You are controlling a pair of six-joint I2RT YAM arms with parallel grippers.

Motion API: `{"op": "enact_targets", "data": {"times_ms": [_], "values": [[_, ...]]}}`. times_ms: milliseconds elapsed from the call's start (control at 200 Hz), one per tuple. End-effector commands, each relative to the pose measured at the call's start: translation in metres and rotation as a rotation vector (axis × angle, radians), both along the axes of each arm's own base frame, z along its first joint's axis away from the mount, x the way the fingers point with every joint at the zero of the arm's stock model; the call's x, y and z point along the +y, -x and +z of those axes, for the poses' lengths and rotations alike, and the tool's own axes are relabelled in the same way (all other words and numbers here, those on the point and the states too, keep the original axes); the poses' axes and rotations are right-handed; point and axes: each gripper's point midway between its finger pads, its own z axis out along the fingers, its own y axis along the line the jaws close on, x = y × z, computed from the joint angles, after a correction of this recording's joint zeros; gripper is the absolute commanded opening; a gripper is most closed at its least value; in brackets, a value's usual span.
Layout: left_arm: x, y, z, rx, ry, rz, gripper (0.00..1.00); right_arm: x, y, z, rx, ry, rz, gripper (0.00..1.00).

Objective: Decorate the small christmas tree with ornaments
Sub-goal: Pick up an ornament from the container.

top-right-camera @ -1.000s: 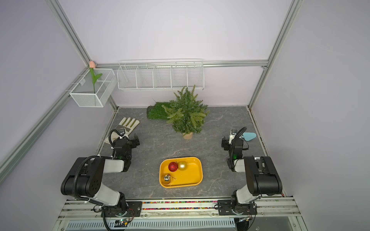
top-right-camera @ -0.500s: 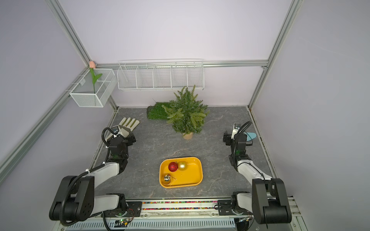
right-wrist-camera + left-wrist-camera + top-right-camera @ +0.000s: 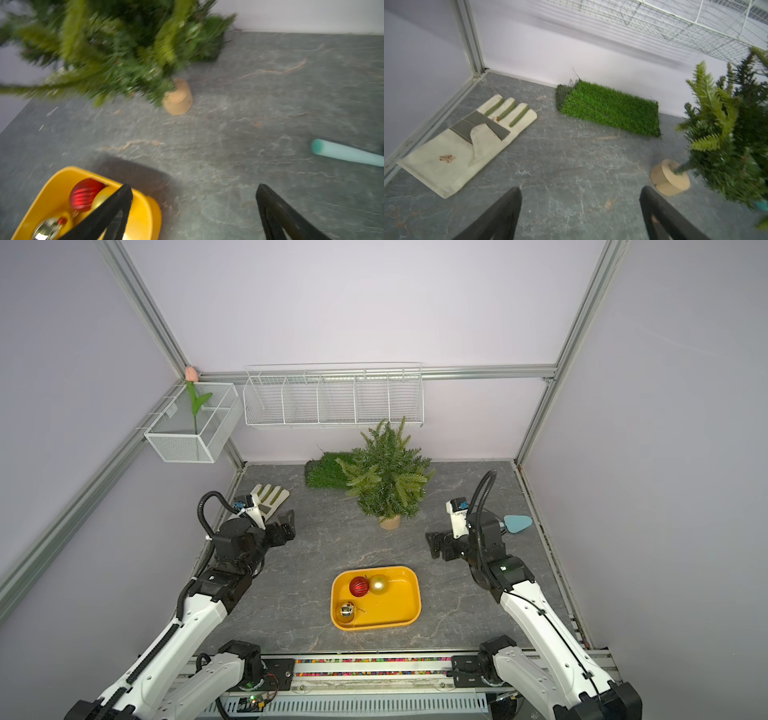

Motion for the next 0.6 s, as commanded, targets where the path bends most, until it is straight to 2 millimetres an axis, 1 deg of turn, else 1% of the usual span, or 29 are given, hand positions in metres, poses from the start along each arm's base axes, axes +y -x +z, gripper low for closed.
{"op": "enact_targets", "data": {"times_ms": [0,120,205,275,370,445,510,595], "values": [[-0.012,0.023,-0.006,0.102,0.035,-0.087,0.92,0.021,0.042,-0.034,0.176,0.015,0.104,0.95],[-0.009,0.029,0.005,0.117,-0.005,-0.09,0.93,0.051,0.073,-0.052,0.252,0.032,0.186,0.95],[-0.01,0.031,0.014,0.141,-0.037,-0.112,0.94,0.071,0.092,-0.064,0.29,0.049,0.24,0.95],[-0.01,0.032,0.018,0.161,-0.064,-0.124,0.94,0.088,0.103,-0.074,0.325,0.043,0.266,0.89],[-0.008,0.032,0.026,0.153,-0.098,-0.13,0.94,0.103,0.104,-0.085,0.363,0.027,0.214,0.87],[-0.005,0.032,0.028,0.135,-0.137,-0.128,0.94,0.116,0.102,-0.094,0.389,0.023,0.174,0.86],[0.0,0.031,0.024,0.132,-0.182,-0.113,0.95,0.126,0.099,-0.103,0.404,0.02,0.149,0.86],[0.008,0.029,0.018,0.145,-0.227,-0.081,0.96,0.135,0.092,-0.113,0.407,0.028,0.103,0.84]]}}
